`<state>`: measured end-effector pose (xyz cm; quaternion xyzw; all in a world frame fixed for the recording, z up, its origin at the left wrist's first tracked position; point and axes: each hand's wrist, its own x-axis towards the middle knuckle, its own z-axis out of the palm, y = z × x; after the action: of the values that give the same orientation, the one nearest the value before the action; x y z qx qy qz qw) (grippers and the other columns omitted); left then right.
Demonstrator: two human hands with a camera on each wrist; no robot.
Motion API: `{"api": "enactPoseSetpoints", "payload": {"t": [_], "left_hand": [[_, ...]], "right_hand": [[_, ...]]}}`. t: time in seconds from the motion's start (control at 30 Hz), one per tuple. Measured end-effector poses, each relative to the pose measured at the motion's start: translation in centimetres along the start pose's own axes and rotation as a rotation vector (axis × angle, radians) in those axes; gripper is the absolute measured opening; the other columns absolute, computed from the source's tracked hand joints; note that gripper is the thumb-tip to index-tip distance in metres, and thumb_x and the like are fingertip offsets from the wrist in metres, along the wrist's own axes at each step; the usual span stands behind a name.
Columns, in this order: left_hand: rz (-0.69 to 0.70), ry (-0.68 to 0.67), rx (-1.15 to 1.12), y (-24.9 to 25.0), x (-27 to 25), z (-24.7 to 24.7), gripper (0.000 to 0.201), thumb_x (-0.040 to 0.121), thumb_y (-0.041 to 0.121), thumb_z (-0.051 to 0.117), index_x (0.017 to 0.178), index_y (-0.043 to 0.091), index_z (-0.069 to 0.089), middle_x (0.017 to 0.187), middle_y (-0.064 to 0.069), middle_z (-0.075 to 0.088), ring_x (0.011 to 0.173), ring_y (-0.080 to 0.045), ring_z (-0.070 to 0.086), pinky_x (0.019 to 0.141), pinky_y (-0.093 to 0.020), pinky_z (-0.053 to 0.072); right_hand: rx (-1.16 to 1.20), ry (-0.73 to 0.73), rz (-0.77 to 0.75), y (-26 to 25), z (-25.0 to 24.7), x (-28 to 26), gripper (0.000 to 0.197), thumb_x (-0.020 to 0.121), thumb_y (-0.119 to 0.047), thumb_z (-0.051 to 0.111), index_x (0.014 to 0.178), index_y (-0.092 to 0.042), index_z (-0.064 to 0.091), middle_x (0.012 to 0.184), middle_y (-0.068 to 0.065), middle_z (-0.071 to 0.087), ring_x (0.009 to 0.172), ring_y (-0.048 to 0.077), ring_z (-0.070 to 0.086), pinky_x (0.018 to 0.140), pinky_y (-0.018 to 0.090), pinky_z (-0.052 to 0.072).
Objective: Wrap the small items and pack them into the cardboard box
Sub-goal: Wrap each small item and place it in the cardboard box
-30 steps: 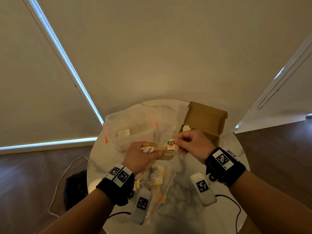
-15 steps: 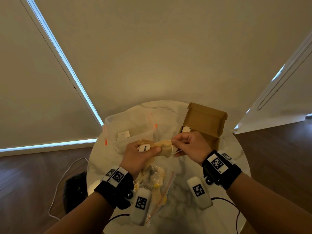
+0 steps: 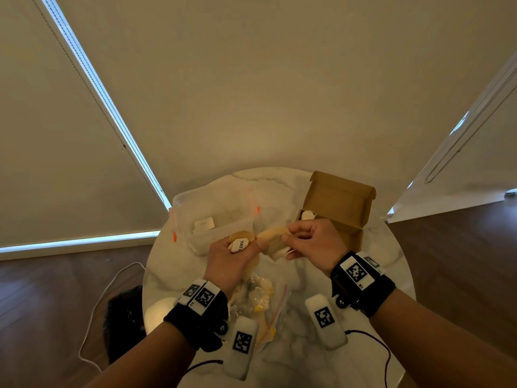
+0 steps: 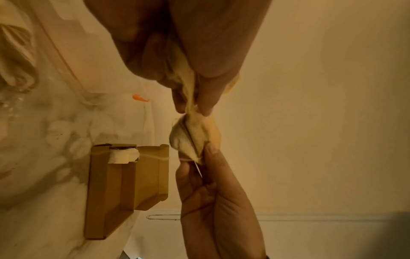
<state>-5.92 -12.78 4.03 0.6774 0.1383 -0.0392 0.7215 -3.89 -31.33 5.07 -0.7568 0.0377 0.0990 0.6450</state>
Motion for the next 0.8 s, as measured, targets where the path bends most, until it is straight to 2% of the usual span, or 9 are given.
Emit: {"api": "enactPoseSetpoints", "payload": {"t": [0.07, 0.13, 0.23, 0.3, 0.4, 0.5, 0.6, 0.7, 0.8], "left_hand": [[-0.077, 0.017, -0.020, -0.9, 0.4, -0.5, 0.016, 0.077, 0.014, 0.079, 0.082, 0.001, 0.071, 0.074, -0.014, 0.069, 0.072, -0.025, 0.063, 0.069, -0.043, 0.055], [-0.173, 0.003, -0.027, -1.6, 0.7, -1.0, 0.014, 0.080, 0.014, 0.077, 0.081, 0.002, 0.070, 0.075, -0.014, 0.069, 0.073, -0.028, 0.061, 0.070, -0.042, 0.050], [-0.310, -0.083, 0.018, -2.0, 0.9, -1.6, 0.015, 0.084, 0.018, 0.073, 0.086, 0.005, 0.066, 0.075, -0.013, 0.064, 0.067, -0.025, 0.057, 0.059, -0.032, 0.046], [-0.368, -0.108, 0.039, -2.1, 0.9, -1.8, 0.016, 0.087, 0.018, 0.071, 0.093, 0.003, 0.066, 0.074, -0.009, 0.065, 0.061, -0.019, 0.060, 0.049, -0.025, 0.045], [-0.410, -0.113, 0.025, -2.3, 1.3, -2.3, 0.024, 0.088, 0.016, 0.069, 0.101, -0.003, 0.064, 0.073, -0.009, 0.066, 0.057, -0.016, 0.064, 0.053, -0.028, 0.045], [-0.429, -0.089, 0.044, -2.7, 1.8, -2.7, 0.024, 0.087, 0.015, 0.069, 0.101, -0.004, 0.065, 0.075, -0.012, 0.067, 0.062, -0.021, 0.064, 0.059, -0.033, 0.045], [-0.430, -0.060, 0.042, -3.0, 2.0, -2.8, 0.018, 0.086, 0.016, 0.070, 0.096, 0.002, 0.069, 0.081, -0.015, 0.068, 0.068, -0.024, 0.063, 0.058, -0.032, 0.047], [-0.436, -0.051, 0.033, -3.5, 2.0, -2.8, 0.015, 0.085, 0.015, 0.070, 0.094, 0.002, 0.069, 0.079, -0.015, 0.069, 0.063, -0.021, 0.065, 0.053, -0.031, 0.052], [-0.437, -0.056, 0.042, -4.0, 1.9, -3.0, 0.017, 0.086, 0.015, 0.069, 0.094, 0.000, 0.069, 0.073, -0.013, 0.066, 0.055, -0.018, 0.061, 0.046, -0.027, 0.047]], "right_hand": [[-0.102, 0.077, 0.007, 0.4, -1.1, 0.9, 0.016, 0.084, -0.009, 0.072, 0.098, -0.002, 0.071, 0.081, 0.009, 0.074, 0.064, 0.021, 0.068, 0.061, 0.032, 0.058], [-0.195, 0.143, 0.031, 1.0, -2.8, 2.1, 0.018, 0.084, -0.016, 0.072, 0.101, -0.008, 0.070, 0.087, 0.003, 0.072, 0.071, 0.013, 0.067, 0.064, 0.025, 0.056], [-0.437, 0.258, 0.064, 2.1, -6.2, 4.8, 0.016, 0.088, -0.025, 0.067, 0.102, -0.016, 0.068, 0.095, -0.003, 0.067, 0.088, 0.015, 0.062, 0.079, 0.026, 0.048], [-0.618, 0.279, 0.132, 3.3, -8.1, 6.9, 0.022, 0.091, -0.027, 0.062, 0.109, -0.015, 0.066, 0.104, 0.002, 0.066, 0.095, 0.018, 0.059, 0.083, 0.025, 0.043], [-0.807, 0.213, 0.240, 5.6, -9.3, 9.8, 0.028, 0.095, -0.029, 0.056, 0.117, -0.015, 0.064, 0.118, 0.007, 0.064, 0.107, 0.024, 0.057, 0.090, 0.029, 0.041], [-0.905, 0.087, 0.305, 7.9, -8.8, 12.5, 0.025, 0.096, -0.029, 0.052, 0.115, -0.019, 0.064, 0.121, 0.009, 0.061, 0.107, 0.027, 0.056, 0.096, 0.036, 0.045], [-0.956, -0.023, 0.332, 9.1, -7.4, 14.8, 0.026, 0.094, -0.034, 0.051, 0.115, -0.023, 0.063, 0.123, 0.008, 0.058, 0.108, 0.029, 0.054, 0.095, 0.038, 0.045], [-1.012, -0.106, 0.325, 10.3, -6.2, 16.8, 0.021, 0.092, -0.023, 0.056, 0.109, -0.017, 0.067, 0.118, 0.010, 0.061, 0.100, 0.027, 0.057, 0.086, 0.032, 0.046], [-1.020, -0.126, 0.346, 10.6, -5.4, 17.9, 0.023, 0.092, -0.016, 0.055, 0.113, -0.013, 0.064, 0.120, 0.012, 0.061, 0.105, 0.029, 0.059, 0.093, 0.037, 0.051]]}}
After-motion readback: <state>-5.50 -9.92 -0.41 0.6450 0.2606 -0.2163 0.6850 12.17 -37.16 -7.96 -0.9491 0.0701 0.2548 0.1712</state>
